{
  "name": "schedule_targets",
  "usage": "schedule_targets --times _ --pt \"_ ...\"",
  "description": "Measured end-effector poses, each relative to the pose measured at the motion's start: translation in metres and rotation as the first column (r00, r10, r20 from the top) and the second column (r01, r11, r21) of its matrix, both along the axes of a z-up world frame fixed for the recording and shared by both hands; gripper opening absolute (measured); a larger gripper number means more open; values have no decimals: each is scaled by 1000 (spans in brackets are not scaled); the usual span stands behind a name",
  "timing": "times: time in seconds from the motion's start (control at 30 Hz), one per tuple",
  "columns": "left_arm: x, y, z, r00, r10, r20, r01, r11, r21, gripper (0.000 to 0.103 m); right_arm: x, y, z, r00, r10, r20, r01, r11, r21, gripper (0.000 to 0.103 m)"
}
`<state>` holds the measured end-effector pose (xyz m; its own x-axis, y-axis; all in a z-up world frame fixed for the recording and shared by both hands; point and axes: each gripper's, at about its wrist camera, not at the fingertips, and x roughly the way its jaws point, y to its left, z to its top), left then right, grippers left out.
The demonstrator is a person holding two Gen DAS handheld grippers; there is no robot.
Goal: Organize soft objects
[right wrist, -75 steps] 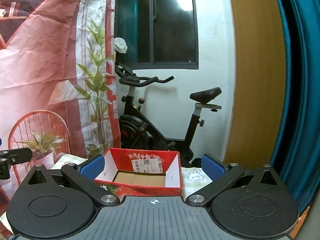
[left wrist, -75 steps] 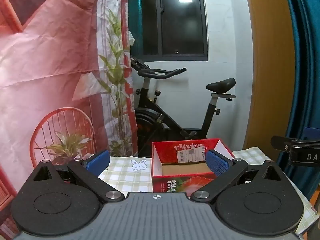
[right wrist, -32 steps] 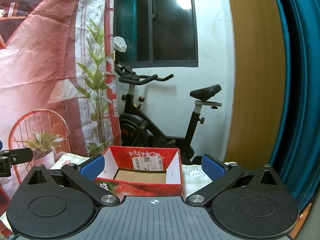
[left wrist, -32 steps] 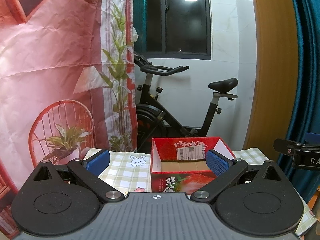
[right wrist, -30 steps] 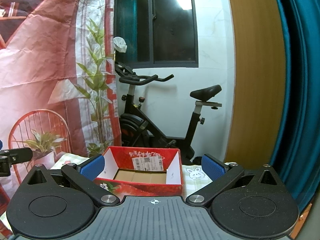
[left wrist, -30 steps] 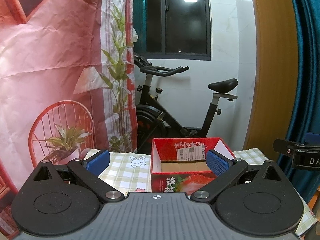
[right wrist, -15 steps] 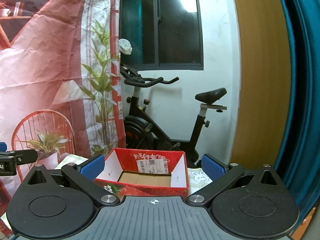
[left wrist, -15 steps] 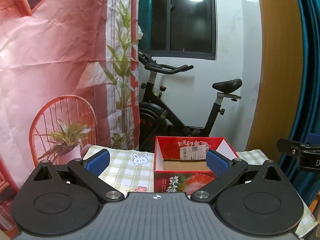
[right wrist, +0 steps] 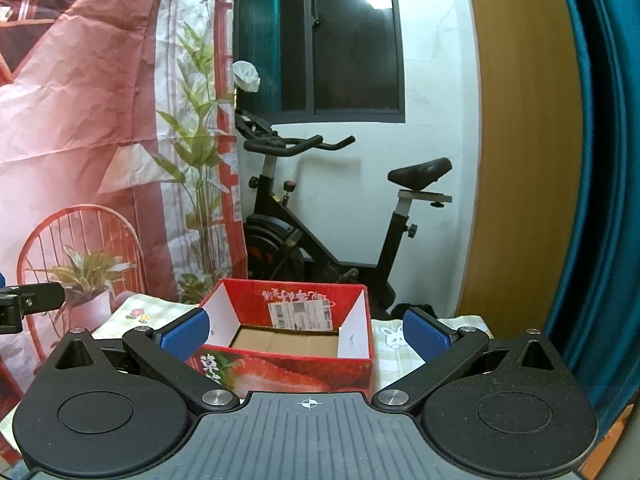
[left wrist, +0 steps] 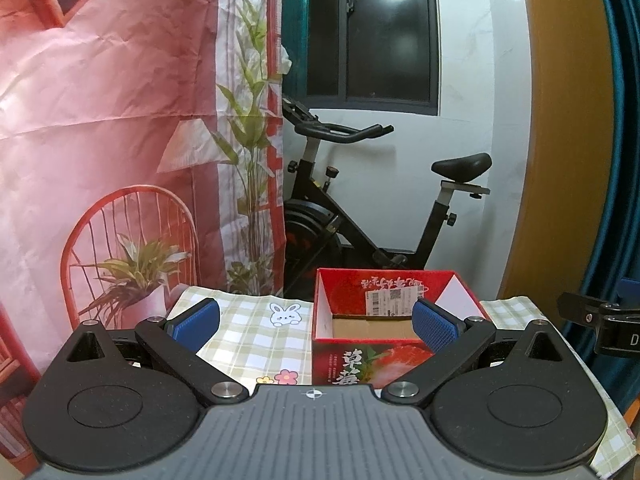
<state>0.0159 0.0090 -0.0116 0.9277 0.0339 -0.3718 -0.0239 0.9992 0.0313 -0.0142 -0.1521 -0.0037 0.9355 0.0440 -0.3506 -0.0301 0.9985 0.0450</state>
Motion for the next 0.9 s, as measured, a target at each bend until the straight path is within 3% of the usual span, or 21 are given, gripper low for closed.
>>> schedule_targets --times 0.9 --pt "5 4 -7 1000 3 -30 -3 1000 -22 103 10 -2 -11 999 -38 -36 38 999 -15 103"
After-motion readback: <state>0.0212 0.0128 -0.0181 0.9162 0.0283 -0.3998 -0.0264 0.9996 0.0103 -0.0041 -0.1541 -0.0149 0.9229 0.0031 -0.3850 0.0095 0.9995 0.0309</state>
